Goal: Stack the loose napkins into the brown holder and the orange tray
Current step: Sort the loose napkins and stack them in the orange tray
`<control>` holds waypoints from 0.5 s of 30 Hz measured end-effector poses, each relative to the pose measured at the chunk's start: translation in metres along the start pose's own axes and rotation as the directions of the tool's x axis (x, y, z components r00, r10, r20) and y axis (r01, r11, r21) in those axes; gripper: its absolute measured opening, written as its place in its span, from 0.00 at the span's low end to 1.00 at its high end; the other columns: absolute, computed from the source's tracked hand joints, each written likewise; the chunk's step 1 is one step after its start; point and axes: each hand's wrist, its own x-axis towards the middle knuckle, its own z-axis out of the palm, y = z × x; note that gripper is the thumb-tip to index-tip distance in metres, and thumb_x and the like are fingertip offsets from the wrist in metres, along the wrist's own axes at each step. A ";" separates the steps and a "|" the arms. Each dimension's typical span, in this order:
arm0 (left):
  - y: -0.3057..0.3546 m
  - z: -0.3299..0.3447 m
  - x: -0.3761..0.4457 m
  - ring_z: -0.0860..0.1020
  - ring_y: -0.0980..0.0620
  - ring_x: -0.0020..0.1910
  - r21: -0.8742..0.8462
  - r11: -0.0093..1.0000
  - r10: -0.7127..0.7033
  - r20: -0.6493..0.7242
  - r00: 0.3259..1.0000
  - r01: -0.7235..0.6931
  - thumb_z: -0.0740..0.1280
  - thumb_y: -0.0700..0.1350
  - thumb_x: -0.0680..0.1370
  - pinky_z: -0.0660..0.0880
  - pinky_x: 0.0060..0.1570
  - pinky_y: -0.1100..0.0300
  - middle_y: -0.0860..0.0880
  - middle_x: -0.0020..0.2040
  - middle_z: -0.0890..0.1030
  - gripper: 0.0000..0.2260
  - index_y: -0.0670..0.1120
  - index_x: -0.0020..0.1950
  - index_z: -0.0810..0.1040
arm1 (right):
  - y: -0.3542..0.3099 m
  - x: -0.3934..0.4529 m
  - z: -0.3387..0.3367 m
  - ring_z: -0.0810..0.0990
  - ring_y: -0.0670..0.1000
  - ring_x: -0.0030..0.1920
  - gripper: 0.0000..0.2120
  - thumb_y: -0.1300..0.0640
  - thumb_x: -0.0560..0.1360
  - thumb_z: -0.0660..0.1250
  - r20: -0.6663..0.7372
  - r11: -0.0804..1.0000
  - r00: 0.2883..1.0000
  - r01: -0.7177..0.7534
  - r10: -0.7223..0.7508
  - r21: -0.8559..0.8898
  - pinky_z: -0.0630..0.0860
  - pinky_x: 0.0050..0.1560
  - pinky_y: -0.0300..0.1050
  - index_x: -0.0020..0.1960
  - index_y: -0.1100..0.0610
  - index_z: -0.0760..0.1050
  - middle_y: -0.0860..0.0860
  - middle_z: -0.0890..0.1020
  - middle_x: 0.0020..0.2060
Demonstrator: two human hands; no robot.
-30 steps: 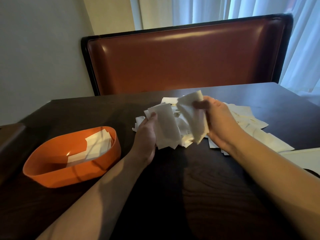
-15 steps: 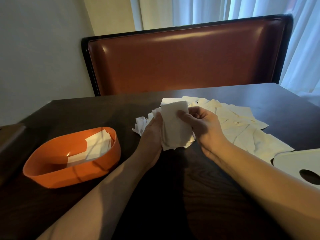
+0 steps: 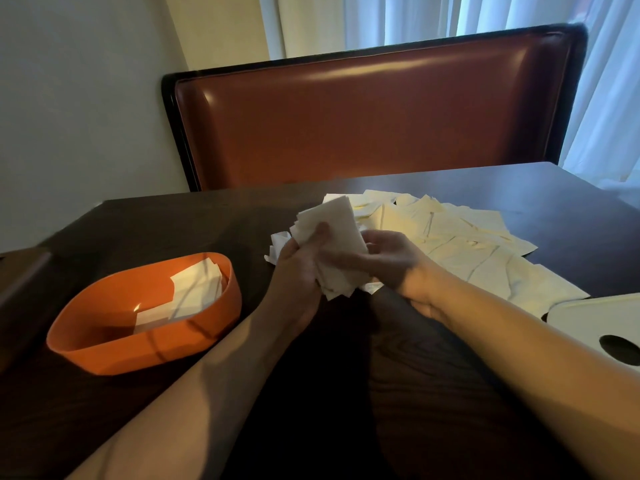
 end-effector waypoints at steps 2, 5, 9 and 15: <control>0.003 -0.003 0.001 0.80 0.42 0.52 0.011 1.000 0.020 -0.027 0.999 -0.020 0.63 0.41 0.81 0.75 0.59 0.39 0.41 0.50 0.83 0.08 0.41 0.54 0.80 | 0.000 0.001 -0.008 0.75 0.41 0.31 0.13 0.59 0.70 0.77 0.030 0.973 0.988 0.155 -0.153 -0.172 0.71 0.32 0.32 0.46 0.68 0.79 0.50 0.80 0.33; 0.005 -0.012 0.003 0.79 0.46 0.53 0.174 0.978 0.125 -0.054 0.991 -0.113 0.66 0.36 0.76 0.76 0.57 0.45 0.47 0.49 0.83 0.09 0.45 0.51 0.82 | -0.003 0.000 -0.030 0.71 0.37 0.29 0.06 0.64 0.72 0.74 0.058 0.913 0.944 0.328 -0.324 -0.242 0.65 0.32 0.29 0.41 0.67 0.80 0.40 0.76 0.27; -0.001 -0.017 0.001 0.81 0.52 0.47 0.552 0.806 0.225 0.053 0.973 -0.216 0.66 0.32 0.75 0.80 0.43 0.60 0.46 0.50 0.82 0.11 0.45 0.50 0.81 | -0.006 0.001 -0.049 0.78 0.39 0.40 0.07 0.57 0.71 0.76 0.256 0.835 0.945 0.304 -0.204 -0.458 0.69 0.41 0.32 0.47 0.56 0.81 0.42 0.82 0.39; -0.004 -0.017 0.005 0.80 0.45 0.52 0.652 0.753 0.047 0.087 0.995 -0.092 0.64 0.31 0.75 0.82 0.49 0.48 0.45 0.53 0.76 0.17 0.48 0.59 0.73 | 0.006 0.006 -0.064 0.82 0.49 0.49 0.15 0.54 0.70 0.78 0.356 0.836 0.935 0.183 0.015 -0.517 0.77 0.53 0.48 0.55 0.54 0.81 0.50 0.84 0.47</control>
